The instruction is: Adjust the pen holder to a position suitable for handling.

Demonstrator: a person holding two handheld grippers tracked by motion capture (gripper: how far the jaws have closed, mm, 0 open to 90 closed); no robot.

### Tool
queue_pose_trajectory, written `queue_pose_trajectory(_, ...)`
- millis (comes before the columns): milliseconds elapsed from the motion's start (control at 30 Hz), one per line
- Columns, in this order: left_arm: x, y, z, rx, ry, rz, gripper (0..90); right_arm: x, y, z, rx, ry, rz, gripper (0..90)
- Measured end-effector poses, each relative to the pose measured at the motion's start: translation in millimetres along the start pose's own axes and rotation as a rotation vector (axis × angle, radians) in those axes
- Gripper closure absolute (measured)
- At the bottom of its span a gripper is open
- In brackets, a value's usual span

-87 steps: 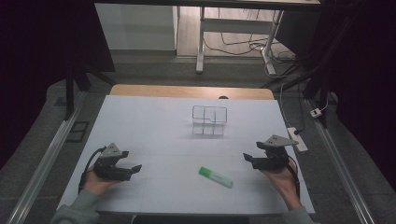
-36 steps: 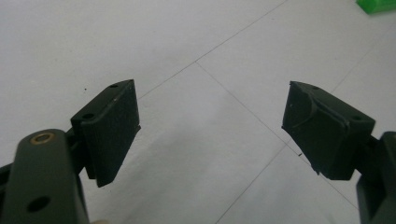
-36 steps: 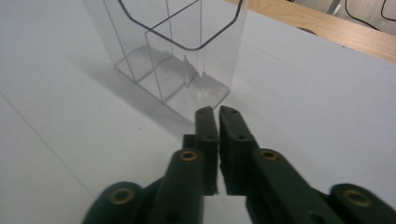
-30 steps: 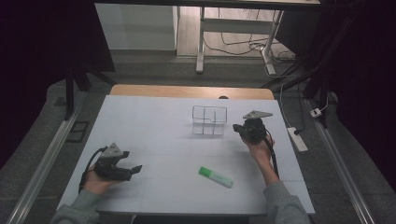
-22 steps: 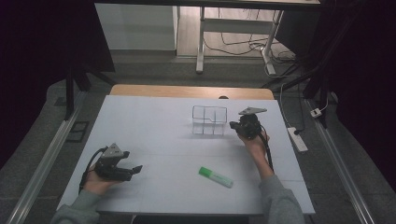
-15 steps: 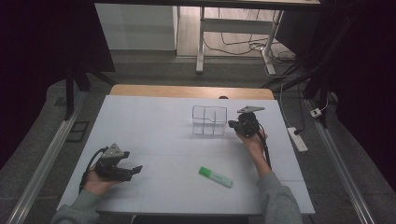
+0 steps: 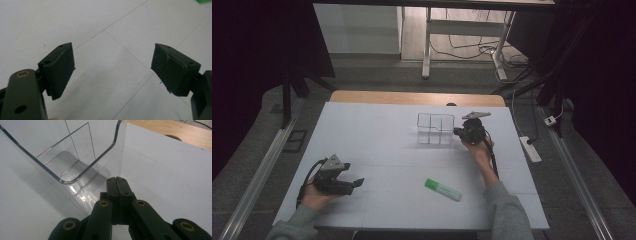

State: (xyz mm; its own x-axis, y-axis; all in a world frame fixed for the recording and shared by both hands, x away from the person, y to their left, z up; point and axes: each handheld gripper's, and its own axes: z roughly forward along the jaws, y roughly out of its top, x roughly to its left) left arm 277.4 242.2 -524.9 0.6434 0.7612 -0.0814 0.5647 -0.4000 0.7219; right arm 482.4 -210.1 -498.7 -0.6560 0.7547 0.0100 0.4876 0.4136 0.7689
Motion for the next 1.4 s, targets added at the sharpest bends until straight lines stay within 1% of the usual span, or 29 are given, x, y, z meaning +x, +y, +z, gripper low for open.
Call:
queue_pose_trajectory(133,0.0,-1.3,-0.1,0.003,0.001,0.0,18.7,5.7,4.5,5.9,-0.001,0.012,-0.019,89.1)
queue_pose_trajectory(500,0.0,-5.5,-2.8,0.007,0.01,-0.007,18.7,16.4,12.0,19.4,0.002,0.035,-0.038,89.1)
queue_pose_trajectory(633,0.0,-6.3,-3.7,0.007,0.014,-0.006,18.7,24.9,14.0,22.9,0.014,0.048,-0.059,89.1)
queue_pose_trajectory(733,-0.2,-6.1,-3.8,0.005,0.013,-0.006,18.7,31.5,15.6,25.3,0.013,0.052,-0.076,89.1)
queue_pose_trajectory(833,-0.6,-6.1,-3.3,0.007,0.012,-0.006,18.8,32.9,16.3,27.3,0.009,0.053,-0.073,89.1)
queue_pose_trajectory(933,-0.9,-5.7,-2.2,0.011,0.012,-0.004,18.8,34.5,15.5,29.5,0.023,0.056,-0.079,89.1)
queue_pose_trajectory(967,-0.7,-5.6,-2.1,0.01,0.012,-0.006,18.8,35.0,15.4,29.8,0.02,0.058,-0.077,89.1)
queue_pose_trajectory(1233,-0.2,-5.5,-3.3,0.006,0.013,-0.006,18.8,35.6,16.9,25.7,0.009,0.065,-0.083,89.1)
queue_pose_trajectory(1333,0.4,-5.8,-3.4,0.004,0.014,-0.009,18.8,35.7,16.2,23.7,0.02,0.046,-0.097,89.1)
queue_pose_trajectory(1400,0.5,-5.8,-3.0,0.005,0.013,-0.008,18.9,34.6,15.8,20.9,0.02,0.045,-0.091,89.1)
